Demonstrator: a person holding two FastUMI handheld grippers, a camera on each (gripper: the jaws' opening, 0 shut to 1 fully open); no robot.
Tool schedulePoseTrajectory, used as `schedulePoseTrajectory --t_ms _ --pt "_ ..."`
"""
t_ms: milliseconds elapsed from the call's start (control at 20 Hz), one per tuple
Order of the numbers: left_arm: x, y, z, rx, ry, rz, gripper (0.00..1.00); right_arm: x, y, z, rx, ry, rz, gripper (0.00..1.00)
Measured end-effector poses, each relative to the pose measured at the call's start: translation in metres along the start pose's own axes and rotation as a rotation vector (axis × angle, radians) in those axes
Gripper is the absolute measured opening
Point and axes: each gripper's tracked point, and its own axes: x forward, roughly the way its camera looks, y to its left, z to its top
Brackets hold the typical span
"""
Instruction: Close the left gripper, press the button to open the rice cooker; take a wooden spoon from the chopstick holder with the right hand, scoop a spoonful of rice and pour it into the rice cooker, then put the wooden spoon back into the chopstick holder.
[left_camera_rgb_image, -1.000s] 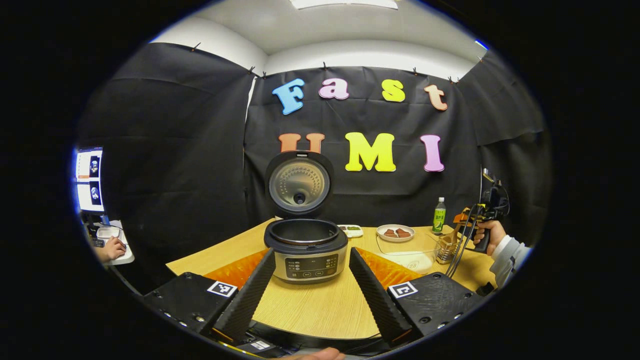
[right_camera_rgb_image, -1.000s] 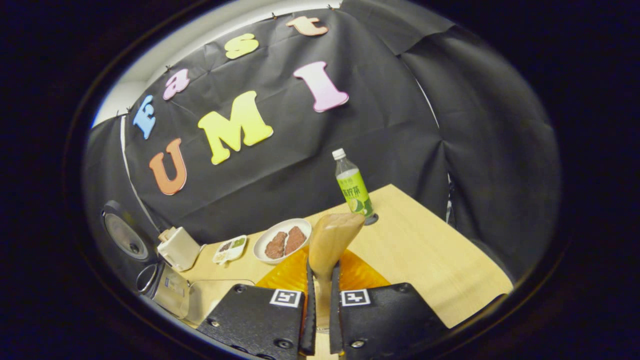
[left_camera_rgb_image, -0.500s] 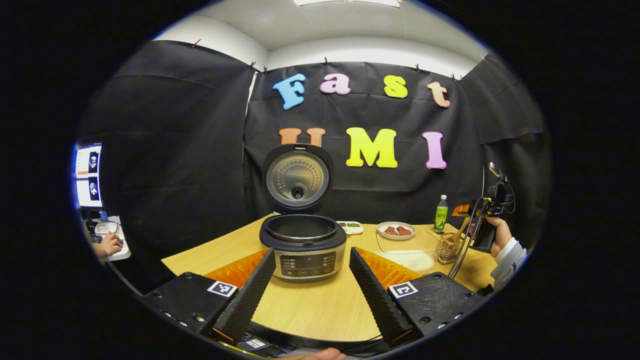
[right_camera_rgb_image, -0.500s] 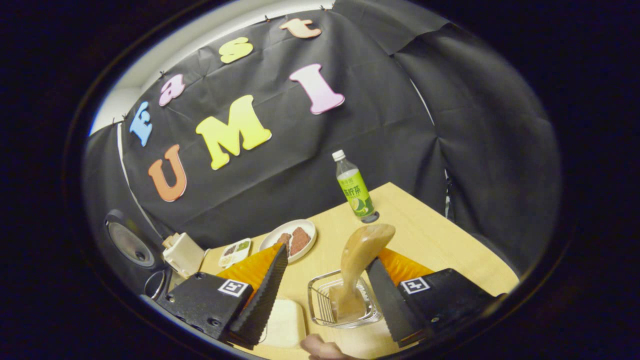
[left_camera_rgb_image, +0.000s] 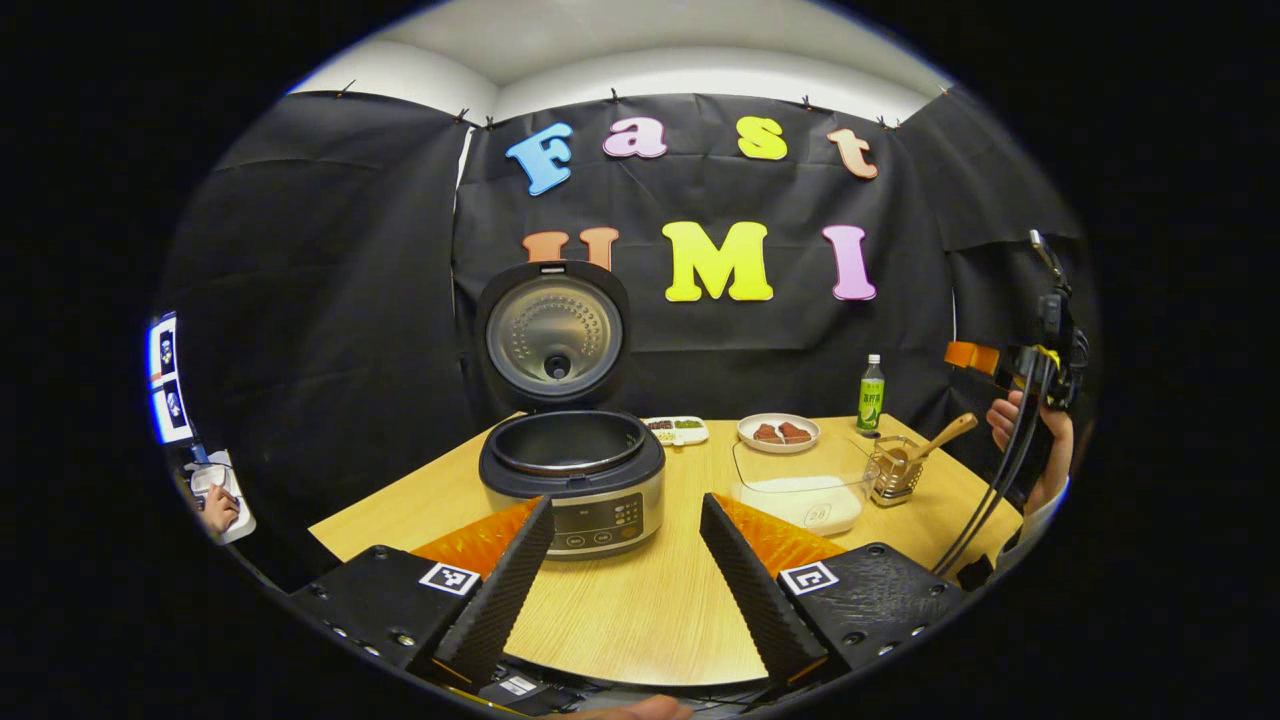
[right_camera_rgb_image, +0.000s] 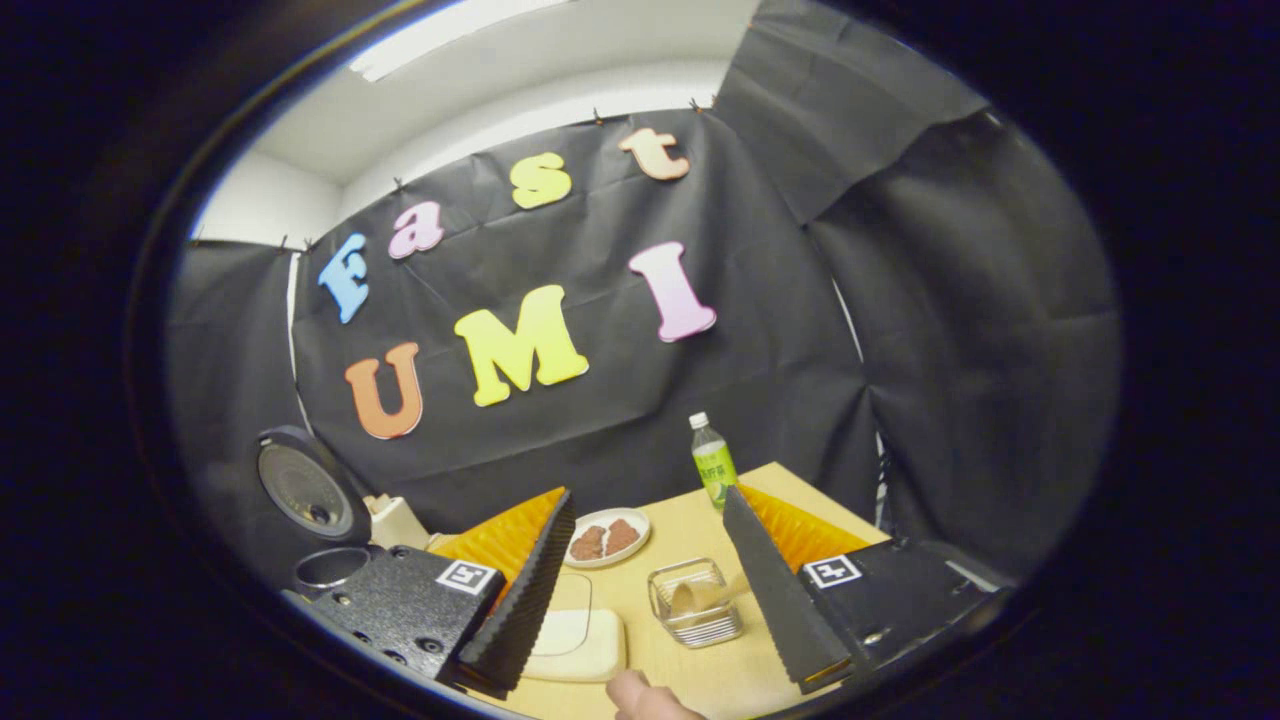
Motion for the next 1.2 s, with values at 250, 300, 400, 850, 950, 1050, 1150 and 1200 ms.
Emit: schedulePoseTrajectory --t_ms 250,300,400,850,950,1050,1150,1200 --pt "0.011 0.016 0.061 -0.011 -0.07 0.016 0.94 -0.064 0.029 0.012 -0.046 -0.032 0.065 0.96" --pt "0.015 0.023 0.074 -0.003 -0.083 0.035 0.94 -0.073 0.034 0.01 -0.042 -0.025 0.08 0.96" --pt "0.024 0.036 0.105 0.008 -0.123 0.069 0.94 -0.088 0.038 0.005 -0.051 -0.013 0.098 0.96" --pt "0.099 0.092 0.224 0.066 -0.317 0.204 0.87 -0.113 0.089 -0.046 -0.117 0.06 0.285 0.96" --pt "0.128 0.097 0.234 0.034 -0.326 0.192 0.95 -0.112 0.092 -0.05 -0.125 0.051 0.309 0.96" --pt "0.155 0.109 0.242 0.012 -0.325 0.199 0.96 -0.111 0.09 -0.056 -0.117 0.046 0.33 0.96" --pt "0.185 0.115 0.248 0.002 -0.313 0.193 0.95 -0.108 0.088 -0.057 -0.1 0.03 0.349 0.96" --pt "0.2 0.116 0.247 -0.006 -0.299 0.183 0.96 -0.107 0.086 -0.058 -0.086 0.021 0.357 0.96"
